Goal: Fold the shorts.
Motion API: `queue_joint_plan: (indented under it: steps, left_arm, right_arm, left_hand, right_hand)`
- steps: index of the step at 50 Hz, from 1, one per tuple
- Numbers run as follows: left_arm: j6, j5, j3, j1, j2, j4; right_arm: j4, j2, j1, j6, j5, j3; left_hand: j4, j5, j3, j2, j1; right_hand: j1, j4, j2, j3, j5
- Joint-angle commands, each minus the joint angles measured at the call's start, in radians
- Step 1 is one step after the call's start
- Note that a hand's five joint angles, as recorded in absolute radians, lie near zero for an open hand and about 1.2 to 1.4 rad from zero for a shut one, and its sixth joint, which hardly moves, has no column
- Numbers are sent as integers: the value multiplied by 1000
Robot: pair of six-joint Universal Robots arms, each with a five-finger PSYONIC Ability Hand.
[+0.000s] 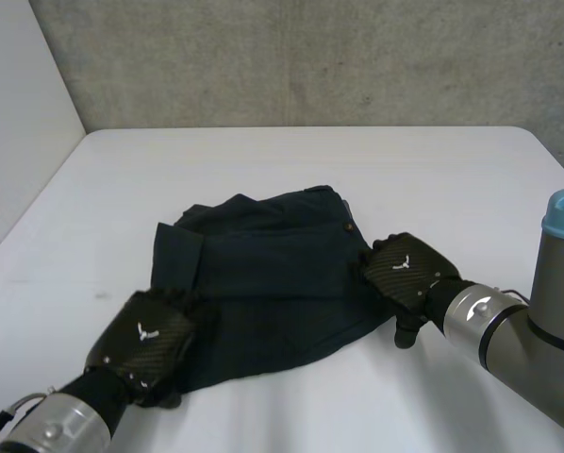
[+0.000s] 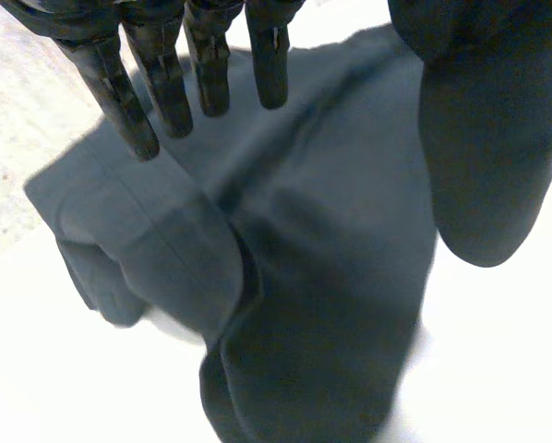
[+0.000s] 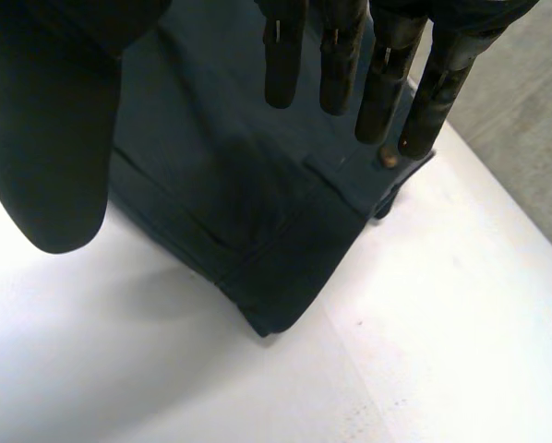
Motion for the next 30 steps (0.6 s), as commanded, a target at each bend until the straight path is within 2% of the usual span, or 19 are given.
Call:
queue_joint_plan:
  steps: [1,12,19,30]
  left_arm:
    - [192,-23,-52,1,-49,16]
    - [203,-162,-53,0,-115,66]
    - [203,-167,-41,12,-164,106]
    - [203,-167,16,33,-253,134]
  right_arm:
    - [-94,137,-55,-21,-95,-31]
    - [-122,289,-55,-18,-100,-140]
    - [-122,350,-47,-9,-94,-204]
    - [-137,357,-47,-4,-89,-233]
  left_hand:
    - [-79,-78,-92,-86,-84]
    - [82,84,70,75,78]
    - [111,113,99,104,107]
    - [267,269,254,260,262]
  right_hand:
    - [175,124,119,119,111]
    - [328,277,271,272,264]
    - [498,446,441,441,433]
    - [759,708,703,703,695]
